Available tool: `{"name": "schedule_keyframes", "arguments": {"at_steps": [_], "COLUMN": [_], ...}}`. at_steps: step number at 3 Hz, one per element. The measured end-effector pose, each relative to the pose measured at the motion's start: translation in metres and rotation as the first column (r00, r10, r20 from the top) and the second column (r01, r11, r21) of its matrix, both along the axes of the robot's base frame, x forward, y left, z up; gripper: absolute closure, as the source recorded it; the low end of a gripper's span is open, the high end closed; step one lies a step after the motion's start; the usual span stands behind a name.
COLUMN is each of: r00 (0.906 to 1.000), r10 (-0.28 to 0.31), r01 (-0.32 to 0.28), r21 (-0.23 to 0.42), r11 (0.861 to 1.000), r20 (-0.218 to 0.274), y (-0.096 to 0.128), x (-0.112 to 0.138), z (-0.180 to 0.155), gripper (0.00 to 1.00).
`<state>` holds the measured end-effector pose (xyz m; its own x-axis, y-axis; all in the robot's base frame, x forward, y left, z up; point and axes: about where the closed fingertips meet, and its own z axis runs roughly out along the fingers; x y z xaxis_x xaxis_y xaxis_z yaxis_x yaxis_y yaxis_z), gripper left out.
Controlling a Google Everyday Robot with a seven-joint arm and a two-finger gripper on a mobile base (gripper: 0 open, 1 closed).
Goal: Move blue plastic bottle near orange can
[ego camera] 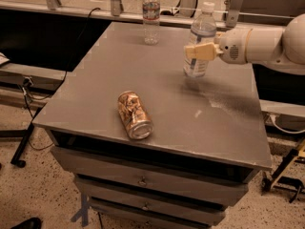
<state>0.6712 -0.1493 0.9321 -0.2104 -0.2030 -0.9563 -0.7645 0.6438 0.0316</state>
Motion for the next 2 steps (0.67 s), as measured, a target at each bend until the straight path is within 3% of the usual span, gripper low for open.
{"name": "schedule_keyframes", "arguments": {"at_steps": [1,2], "r00": [0.9962,0.9865], "r10": [0.076,0.155], "r01": [-0.072,-0.147], "r21": [0.079,0.128], "r11": [0.994,0.981], "r20": [-0.042,-0.053], "y": [0.021,0.046], "x": [-0.039,-0.068], "z": [-0.01,-0.014], "gripper": [1.0,1.0]}}
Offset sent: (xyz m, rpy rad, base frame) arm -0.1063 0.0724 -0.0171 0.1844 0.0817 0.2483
